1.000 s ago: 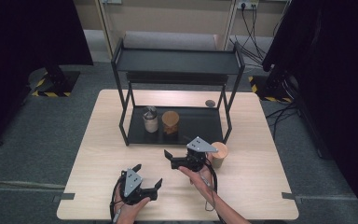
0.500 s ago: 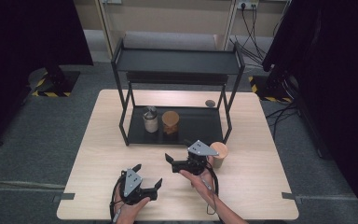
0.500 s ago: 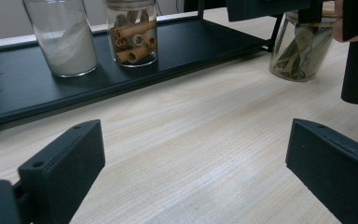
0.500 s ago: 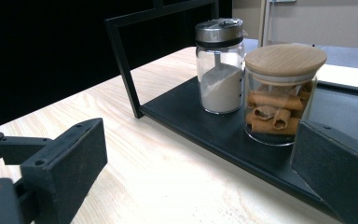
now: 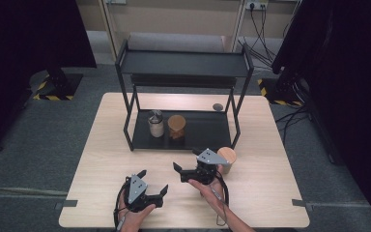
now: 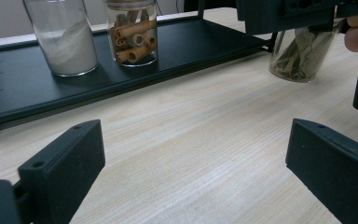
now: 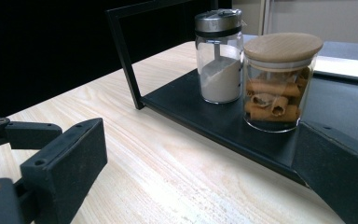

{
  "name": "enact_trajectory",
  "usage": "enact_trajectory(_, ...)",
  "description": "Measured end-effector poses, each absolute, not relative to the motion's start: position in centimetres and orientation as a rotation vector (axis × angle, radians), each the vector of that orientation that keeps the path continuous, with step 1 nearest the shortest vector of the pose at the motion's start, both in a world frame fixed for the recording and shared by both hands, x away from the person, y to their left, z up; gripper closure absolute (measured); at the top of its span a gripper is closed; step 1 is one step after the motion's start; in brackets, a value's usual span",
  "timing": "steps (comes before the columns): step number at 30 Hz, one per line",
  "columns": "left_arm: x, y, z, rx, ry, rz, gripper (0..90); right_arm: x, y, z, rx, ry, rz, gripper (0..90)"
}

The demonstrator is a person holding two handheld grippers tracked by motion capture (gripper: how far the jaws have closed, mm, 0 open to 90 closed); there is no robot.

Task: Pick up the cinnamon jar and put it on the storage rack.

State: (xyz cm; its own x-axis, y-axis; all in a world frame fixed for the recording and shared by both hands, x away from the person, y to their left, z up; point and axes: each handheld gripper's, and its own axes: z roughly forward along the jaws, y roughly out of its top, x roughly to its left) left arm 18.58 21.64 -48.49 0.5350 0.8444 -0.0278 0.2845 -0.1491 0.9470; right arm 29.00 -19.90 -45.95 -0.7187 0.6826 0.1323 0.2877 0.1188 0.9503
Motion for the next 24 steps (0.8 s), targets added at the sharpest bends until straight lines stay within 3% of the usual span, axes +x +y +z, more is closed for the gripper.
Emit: enact_trajectory(24,18.6,21.7,-48.5,1.699,0.959,0.650,4.1,27.4,-21.1,-46.1,0.936,2.081,1.635,3.9)
